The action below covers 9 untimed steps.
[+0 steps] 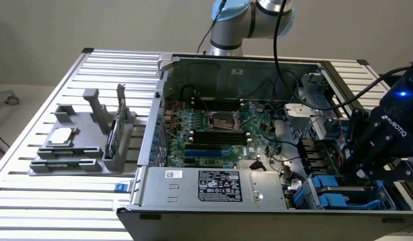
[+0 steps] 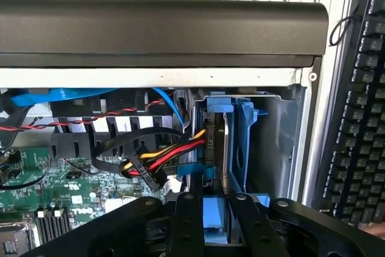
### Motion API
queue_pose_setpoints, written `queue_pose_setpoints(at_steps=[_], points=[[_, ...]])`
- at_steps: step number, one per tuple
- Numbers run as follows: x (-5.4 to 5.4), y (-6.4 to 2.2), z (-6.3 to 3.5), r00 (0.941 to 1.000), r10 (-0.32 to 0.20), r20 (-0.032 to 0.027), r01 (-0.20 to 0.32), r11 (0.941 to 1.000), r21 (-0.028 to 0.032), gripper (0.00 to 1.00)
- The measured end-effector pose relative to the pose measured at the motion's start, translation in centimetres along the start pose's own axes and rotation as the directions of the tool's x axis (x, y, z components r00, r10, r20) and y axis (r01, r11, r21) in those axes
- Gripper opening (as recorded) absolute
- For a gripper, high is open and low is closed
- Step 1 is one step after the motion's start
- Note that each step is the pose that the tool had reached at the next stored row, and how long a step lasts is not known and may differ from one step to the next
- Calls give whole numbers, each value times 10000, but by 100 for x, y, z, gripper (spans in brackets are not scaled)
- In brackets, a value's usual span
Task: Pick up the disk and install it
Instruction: 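Insert the second disk wire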
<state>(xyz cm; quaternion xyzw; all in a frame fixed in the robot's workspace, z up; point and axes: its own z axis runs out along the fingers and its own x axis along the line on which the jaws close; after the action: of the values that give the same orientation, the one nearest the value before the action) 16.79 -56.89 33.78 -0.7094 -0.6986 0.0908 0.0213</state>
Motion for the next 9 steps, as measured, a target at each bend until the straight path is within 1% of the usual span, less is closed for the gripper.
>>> queue_pose_setpoints(at_steps=[3, 9], points=[[-5, -49, -17, 10000, 0, 1, 0, 10000, 7, 25], [-15, -194, -40, 10000, 0, 2, 0, 10000, 7, 25]])
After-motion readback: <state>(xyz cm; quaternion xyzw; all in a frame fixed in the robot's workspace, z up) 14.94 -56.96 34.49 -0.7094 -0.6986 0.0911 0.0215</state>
